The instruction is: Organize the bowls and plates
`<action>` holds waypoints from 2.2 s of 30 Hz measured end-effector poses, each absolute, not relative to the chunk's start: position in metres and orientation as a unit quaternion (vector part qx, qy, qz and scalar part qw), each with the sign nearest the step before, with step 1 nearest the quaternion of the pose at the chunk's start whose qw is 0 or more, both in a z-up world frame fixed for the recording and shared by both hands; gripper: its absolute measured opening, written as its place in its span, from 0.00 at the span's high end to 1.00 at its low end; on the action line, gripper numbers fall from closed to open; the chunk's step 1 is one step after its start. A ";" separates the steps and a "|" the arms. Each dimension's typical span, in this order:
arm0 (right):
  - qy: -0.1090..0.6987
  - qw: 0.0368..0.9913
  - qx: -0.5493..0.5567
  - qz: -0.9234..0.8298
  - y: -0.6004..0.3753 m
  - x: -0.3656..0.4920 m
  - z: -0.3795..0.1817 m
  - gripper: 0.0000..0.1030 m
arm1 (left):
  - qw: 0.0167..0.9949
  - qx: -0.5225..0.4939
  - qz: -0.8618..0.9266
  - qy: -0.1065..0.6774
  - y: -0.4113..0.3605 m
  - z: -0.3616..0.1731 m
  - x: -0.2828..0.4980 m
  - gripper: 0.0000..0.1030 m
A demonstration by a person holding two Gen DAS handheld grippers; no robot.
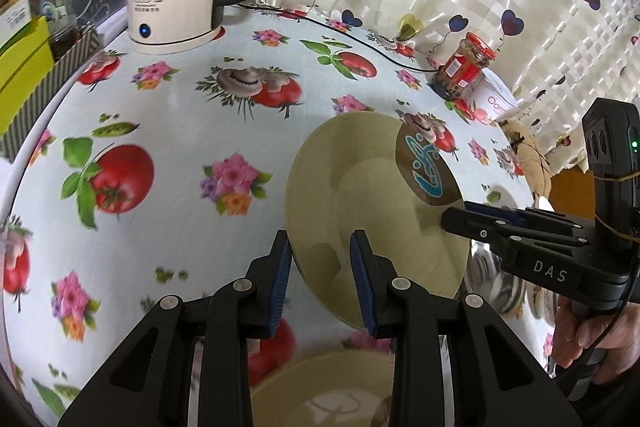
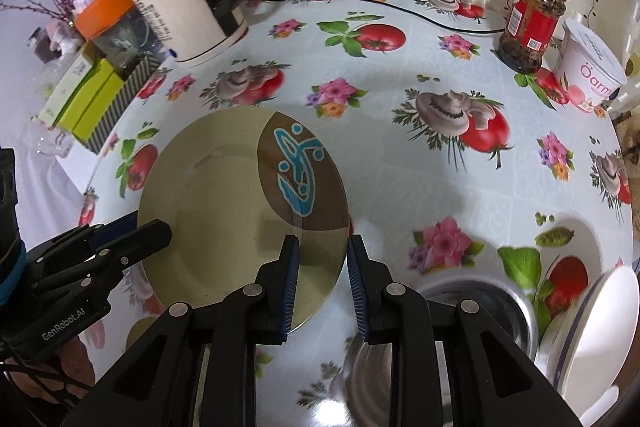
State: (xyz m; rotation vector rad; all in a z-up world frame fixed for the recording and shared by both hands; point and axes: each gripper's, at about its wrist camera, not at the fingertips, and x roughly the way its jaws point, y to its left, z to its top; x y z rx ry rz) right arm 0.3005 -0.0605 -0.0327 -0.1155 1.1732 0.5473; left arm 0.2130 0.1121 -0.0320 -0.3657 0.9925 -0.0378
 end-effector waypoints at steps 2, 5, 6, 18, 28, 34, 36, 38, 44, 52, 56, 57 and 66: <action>0.546 0.796 -0.054 0.256 -0.060 0.292 -0.031 0.77 | 0.863 -0.175 -0.016 0.473 0.112 -0.031 0.203 0.69; 0.546 0.795 -0.054 0.258 -0.060 0.276 -0.030 0.77 | 0.864 -0.177 -0.013 0.472 0.112 -0.029 0.186 0.69; 0.546 0.795 -0.054 0.260 -0.060 0.270 -0.030 0.77 | 0.864 -0.177 -0.012 0.472 0.112 -0.028 0.180 0.69; 0.550 0.787 -0.060 0.274 -0.058 0.209 -0.034 0.77 | 0.863 -0.179 0.003 0.473 0.110 -0.028 0.120 0.70; 0.555 0.781 -0.067 0.281 -0.060 0.179 -0.039 0.77 | 0.857 -0.183 0.013 0.482 0.105 -0.035 0.090 0.69; 0.561 0.774 -0.070 0.284 -0.060 0.163 -0.047 0.77 | 0.851 -0.186 0.017 0.490 0.104 -0.042 0.074 0.69; 0.563 0.772 -0.071 0.285 -0.060 0.158 -0.049 0.77 | 0.850 -0.186 0.019 0.493 0.103 -0.044 0.070 0.69; 0.564 0.771 -0.074 0.286 -0.060 0.155 -0.050 0.77 | 0.849 -0.185 0.021 0.494 0.102 -0.046 0.066 0.70; 0.566 0.768 -0.080 0.288 -0.057 0.149 -0.054 0.77 | 0.846 -0.188 0.027 0.498 0.103 -0.051 0.059 0.69; 0.570 0.765 -0.084 0.287 -0.054 0.146 -0.059 0.77 | 0.846 -0.184 0.029 0.499 0.103 -0.055 0.057 0.69; 0.571 0.765 -0.088 0.285 -0.054 0.145 -0.061 0.76 | 0.846 -0.185 0.027 0.499 0.103 -0.056 0.056 0.69; 0.570 0.765 -0.088 0.285 -0.053 0.145 -0.061 0.76 | 0.847 -0.184 0.028 0.498 0.102 -0.057 0.056 0.69; 0.560 0.772 -0.084 0.289 -0.055 0.143 -0.057 0.76 | 0.850 -0.189 0.034 0.490 0.105 -0.059 0.051 0.69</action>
